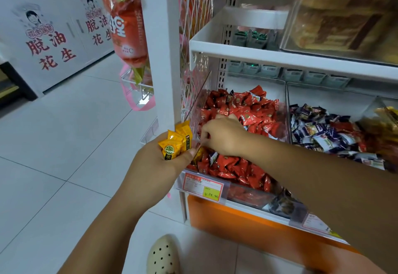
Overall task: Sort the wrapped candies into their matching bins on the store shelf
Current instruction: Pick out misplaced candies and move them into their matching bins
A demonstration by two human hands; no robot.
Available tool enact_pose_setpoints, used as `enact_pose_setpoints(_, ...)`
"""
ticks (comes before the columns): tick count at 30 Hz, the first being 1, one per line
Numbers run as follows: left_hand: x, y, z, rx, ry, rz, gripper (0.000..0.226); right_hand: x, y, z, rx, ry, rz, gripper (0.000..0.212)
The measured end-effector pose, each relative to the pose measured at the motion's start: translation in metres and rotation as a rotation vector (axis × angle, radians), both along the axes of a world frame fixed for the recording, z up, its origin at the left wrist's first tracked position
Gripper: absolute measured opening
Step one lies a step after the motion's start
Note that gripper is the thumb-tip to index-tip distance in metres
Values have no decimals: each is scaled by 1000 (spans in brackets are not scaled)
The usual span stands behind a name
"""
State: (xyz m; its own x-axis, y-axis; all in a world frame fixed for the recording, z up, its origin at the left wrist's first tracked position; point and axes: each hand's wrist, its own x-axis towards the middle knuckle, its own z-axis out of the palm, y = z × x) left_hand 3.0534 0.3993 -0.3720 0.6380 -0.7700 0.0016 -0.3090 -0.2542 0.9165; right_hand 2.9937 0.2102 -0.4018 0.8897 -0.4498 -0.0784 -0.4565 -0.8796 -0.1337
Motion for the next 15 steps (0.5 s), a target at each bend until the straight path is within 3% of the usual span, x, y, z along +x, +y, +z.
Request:
enact_pose_setpoints(9, -4, -4, 1, 22, -30, 41, 5, -26, -3, 27, 188, -121, 24, 22)
enact_pose_setpoints(15, -3, -3, 3, 34, -7, 34, 11, 6, 7, -6, -12, 199, 121, 25)
